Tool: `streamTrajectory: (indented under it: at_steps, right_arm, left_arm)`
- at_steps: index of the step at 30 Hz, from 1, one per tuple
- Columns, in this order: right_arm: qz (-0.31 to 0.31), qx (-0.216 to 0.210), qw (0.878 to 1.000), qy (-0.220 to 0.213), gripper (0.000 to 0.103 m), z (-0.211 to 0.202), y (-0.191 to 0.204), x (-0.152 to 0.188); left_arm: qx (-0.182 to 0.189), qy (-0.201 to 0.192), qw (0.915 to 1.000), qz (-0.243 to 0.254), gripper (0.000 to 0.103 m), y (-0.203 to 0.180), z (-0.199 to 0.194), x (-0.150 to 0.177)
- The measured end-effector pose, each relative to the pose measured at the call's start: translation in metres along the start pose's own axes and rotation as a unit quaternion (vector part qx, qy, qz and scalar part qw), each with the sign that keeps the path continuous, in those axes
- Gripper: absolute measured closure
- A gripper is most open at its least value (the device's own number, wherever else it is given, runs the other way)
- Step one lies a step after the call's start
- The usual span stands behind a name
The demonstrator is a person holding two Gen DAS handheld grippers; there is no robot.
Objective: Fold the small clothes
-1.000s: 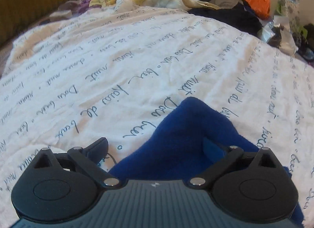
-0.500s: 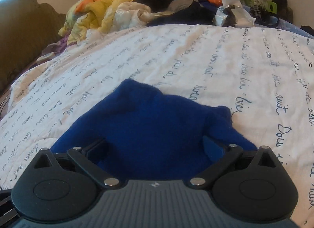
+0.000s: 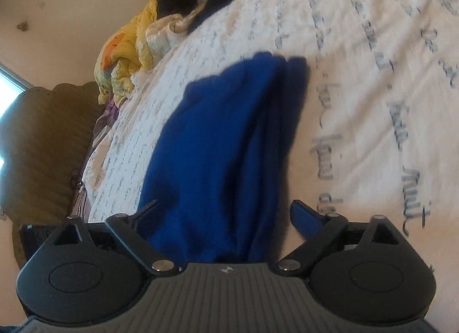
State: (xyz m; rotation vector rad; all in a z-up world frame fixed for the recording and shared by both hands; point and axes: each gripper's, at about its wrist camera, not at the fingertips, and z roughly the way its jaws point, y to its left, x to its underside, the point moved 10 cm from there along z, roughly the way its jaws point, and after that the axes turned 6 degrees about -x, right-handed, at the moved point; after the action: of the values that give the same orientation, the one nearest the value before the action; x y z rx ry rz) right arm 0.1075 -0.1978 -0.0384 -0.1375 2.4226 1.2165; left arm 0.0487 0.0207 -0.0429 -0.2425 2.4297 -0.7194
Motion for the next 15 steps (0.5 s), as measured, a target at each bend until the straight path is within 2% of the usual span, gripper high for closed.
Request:
streamTrajectory:
  at_steps: [1,2,3,5,7,8,9,11,12,13,14,15]
  right_arm:
    - [0.0,-0.007,1.0,-0.001,0.037,0.001,-0.001,0.006]
    - [0.004,-0.015,1.0,0.007,0.054,0.003,0.0,0.011]
    - [0.01,-0.015,1.0,0.026,0.089,0.007,0.0,0.018]
    - [-0.031,0.012,0.999,0.03,0.088,0.005,0.007,0.025]
    - [-0.071,0.028,0.997,0.034,0.088,-0.001,0.016,0.033]
    - [-0.087,0.044,0.995,0.038,0.089,-0.001,0.012,0.038]
    - [-0.101,0.034,0.994,0.026,0.089,-0.003,0.009,0.04]
    - [-0.064,0.01,0.998,0.025,0.087,-0.007,0.001,0.037]
    - [-0.036,0.008,0.999,0.031,0.079,-0.011,-0.002,0.033]
    - [-0.019,0.011,0.999,0.024,0.071,-0.018,-0.004,0.025]
    - [-0.02,0.018,1.0,0.0,0.067,-0.027,-0.003,0.013]
    - [-0.033,0.022,0.999,-0.029,0.052,-0.037,0.001,-0.001]
  left_arm:
    - [-0.001,0.01,0.9999,-0.006,0.07,-0.001,0.007,0.0]
    - [-0.017,0.013,0.9998,-0.001,0.089,0.0,0.011,-0.002]
    - [-0.032,0.017,0.9993,0.008,0.089,0.0,0.012,-0.004]
    - [-0.045,0.01,0.9986,0.025,0.09,0.0,0.003,-0.01]
    - [-0.073,0.0,0.9946,0.074,0.089,0.004,-0.003,-0.011]
    - [-0.089,0.002,0.9913,0.097,0.084,0.006,-0.001,-0.009]
    - [-0.095,-0.007,0.989,0.113,0.08,0.006,-0.001,-0.006]
    - [-0.106,-0.018,0.9854,0.132,0.074,0.003,-0.01,-0.005]
    - [-0.115,-0.031,0.9829,0.14,0.064,0.0,-0.016,-0.007]
    - [-0.12,-0.053,0.9791,0.155,0.058,-0.007,-0.025,-0.009]
    - [-0.117,-0.075,0.975,0.174,0.046,-0.016,-0.032,-0.011]
    - [-0.11,-0.09,0.9711,0.192,0.036,-0.026,-0.036,-0.013]
